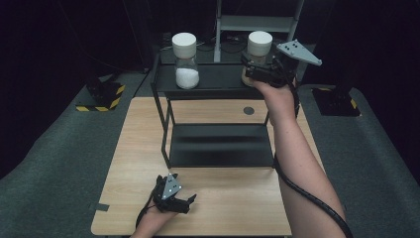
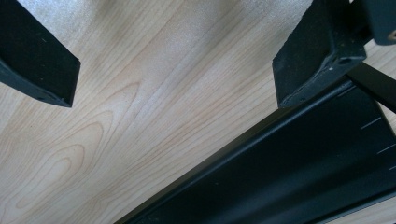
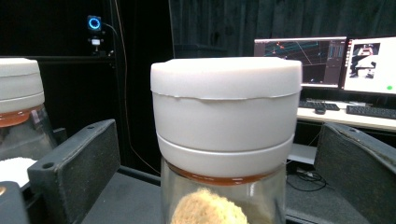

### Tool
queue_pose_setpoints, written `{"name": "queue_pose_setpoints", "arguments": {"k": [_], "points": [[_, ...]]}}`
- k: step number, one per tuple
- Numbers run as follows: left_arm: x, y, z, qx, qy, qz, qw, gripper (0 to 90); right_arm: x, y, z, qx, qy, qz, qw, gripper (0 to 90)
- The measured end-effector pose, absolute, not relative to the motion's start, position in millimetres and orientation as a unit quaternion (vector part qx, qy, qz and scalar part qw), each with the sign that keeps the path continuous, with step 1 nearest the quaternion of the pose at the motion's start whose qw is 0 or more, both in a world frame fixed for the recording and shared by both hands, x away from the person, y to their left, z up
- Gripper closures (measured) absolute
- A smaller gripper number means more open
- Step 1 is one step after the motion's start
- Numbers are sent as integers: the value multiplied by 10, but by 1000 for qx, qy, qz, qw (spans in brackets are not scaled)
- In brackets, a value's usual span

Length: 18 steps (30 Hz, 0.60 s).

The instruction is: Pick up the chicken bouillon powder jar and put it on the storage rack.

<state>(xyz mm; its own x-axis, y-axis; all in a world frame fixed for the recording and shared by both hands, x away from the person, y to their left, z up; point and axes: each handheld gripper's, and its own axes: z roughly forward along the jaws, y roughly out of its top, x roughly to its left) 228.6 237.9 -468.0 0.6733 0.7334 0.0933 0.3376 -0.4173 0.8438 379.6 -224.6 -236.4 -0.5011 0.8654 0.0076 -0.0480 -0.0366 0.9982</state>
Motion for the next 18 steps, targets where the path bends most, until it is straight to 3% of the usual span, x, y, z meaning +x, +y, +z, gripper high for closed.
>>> {"name": "queue_pose_setpoints", "arguments": {"k": [18], "points": [[2282, 2355, -4670, 814, 324, 236, 420, 11, 3641, -2341, -2430, 337, 599, 635, 353, 0]]}}
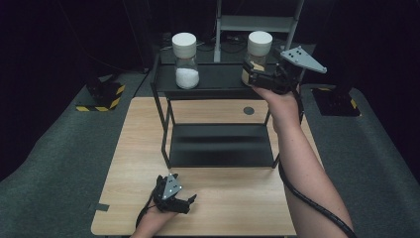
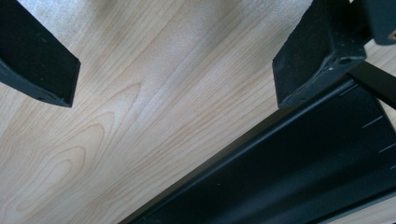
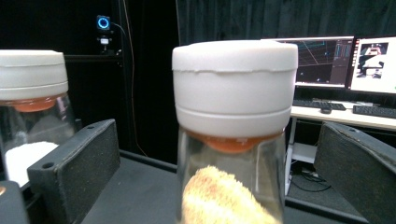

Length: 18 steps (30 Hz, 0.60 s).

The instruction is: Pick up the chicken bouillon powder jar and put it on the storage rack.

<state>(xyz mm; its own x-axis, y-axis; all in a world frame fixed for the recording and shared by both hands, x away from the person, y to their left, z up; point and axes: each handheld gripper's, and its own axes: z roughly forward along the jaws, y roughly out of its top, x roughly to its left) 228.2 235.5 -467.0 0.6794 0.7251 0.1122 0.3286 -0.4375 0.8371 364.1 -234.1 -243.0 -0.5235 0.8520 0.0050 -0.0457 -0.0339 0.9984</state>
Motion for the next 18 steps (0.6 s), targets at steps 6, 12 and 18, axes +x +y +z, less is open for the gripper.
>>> {"name": "queue_pose_setpoints", "arguments": {"k": [6, 12, 18], "points": [[2281, 2350, -4670, 815, 323, 236, 419, 11, 3536, -2375, -2473, 332, 603, 634, 353, 0], [2280, 2345, -4670, 815, 322, 237, 419, 11, 3429, -2405, -2517, 330, 606, 632, 353, 0], [2279, 2346, -4670, 815, 323, 237, 419, 11, 3331, -2446, -2575, 328, 611, 629, 351, 0]]}}
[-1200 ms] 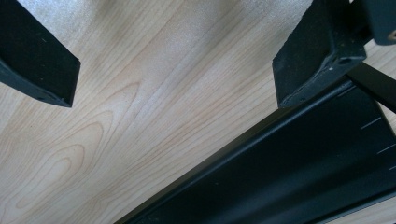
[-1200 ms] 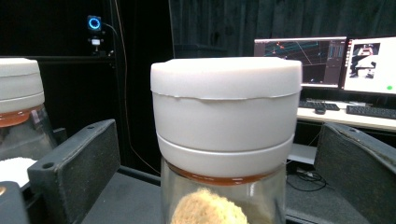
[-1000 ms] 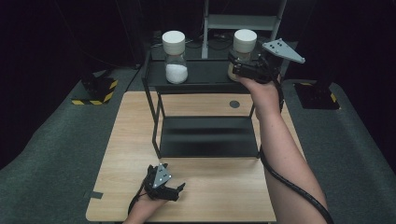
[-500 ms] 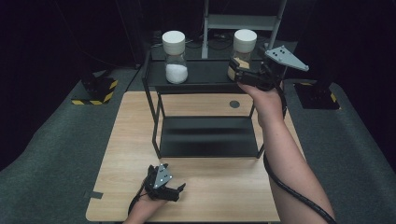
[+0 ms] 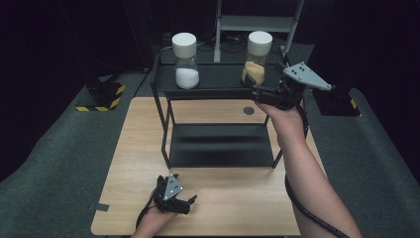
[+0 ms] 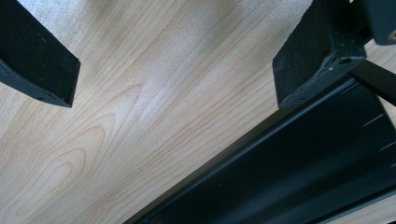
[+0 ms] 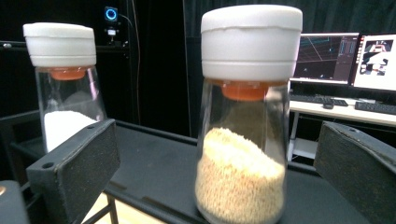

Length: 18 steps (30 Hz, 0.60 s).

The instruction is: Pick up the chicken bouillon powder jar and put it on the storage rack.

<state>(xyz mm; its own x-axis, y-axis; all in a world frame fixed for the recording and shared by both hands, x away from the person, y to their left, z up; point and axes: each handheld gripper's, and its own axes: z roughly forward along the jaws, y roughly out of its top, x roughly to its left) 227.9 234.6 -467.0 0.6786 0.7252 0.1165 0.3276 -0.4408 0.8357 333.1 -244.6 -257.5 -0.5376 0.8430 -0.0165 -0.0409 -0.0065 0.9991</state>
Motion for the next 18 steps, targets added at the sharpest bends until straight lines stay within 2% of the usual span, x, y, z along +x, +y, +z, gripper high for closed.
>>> {"name": "queue_pose_setpoints", "arguments": {"k": [18], "points": [[2274, 2337, -4670, 816, 322, 240, 417, 10, 3130, -2518, -2813, 312, 635, 610, 357, 0]]}}
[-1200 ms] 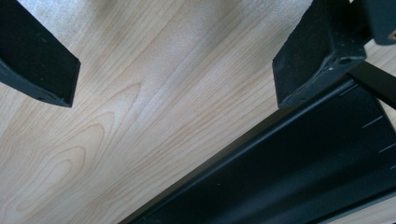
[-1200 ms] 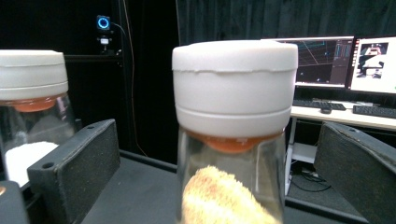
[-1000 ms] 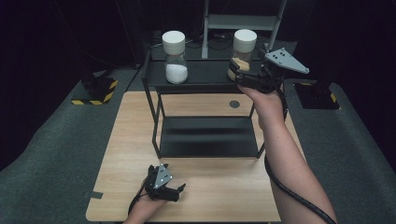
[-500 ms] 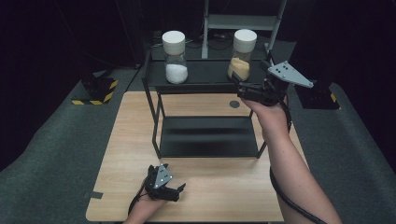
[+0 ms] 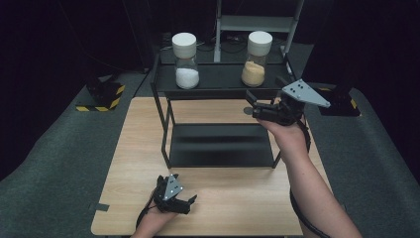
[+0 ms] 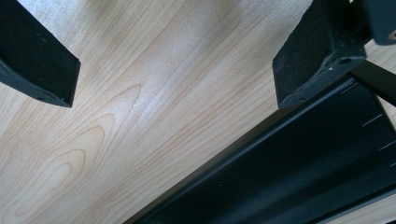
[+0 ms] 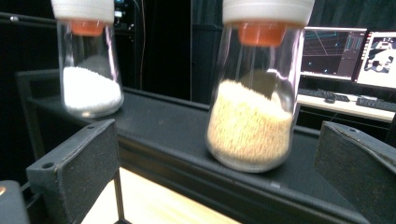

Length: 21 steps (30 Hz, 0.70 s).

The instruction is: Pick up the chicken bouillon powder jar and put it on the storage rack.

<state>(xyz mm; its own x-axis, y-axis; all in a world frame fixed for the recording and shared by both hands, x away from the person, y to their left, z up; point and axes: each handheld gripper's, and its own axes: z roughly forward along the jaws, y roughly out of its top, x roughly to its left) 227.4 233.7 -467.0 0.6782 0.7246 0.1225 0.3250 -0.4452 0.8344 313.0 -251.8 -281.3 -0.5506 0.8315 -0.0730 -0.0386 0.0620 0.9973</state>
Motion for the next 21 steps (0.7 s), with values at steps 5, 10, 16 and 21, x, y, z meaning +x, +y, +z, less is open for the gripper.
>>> {"name": "queue_pose_setpoints", "arguments": {"k": [5, 10, 16, 21], "points": [[2271, 2319, -4666, 818, 320, 242, 413, 11, 3087, -2531, -2951, 312, 643, 603, 355, 0], [2266, 2312, -4665, 818, 320, 244, 412, 11, 3049, -2565, -3098, 311, 651, 599, 346, 0], [2267, 2311, -4665, 818, 319, 244, 412, 11, 2987, -2591, -3249, 311, 662, 595, 333, 0], [2266, 2309, -4665, 818, 318, 244, 411, 11, 2907, -2592, -3398, 309, 672, 588, 326, 0]]}}
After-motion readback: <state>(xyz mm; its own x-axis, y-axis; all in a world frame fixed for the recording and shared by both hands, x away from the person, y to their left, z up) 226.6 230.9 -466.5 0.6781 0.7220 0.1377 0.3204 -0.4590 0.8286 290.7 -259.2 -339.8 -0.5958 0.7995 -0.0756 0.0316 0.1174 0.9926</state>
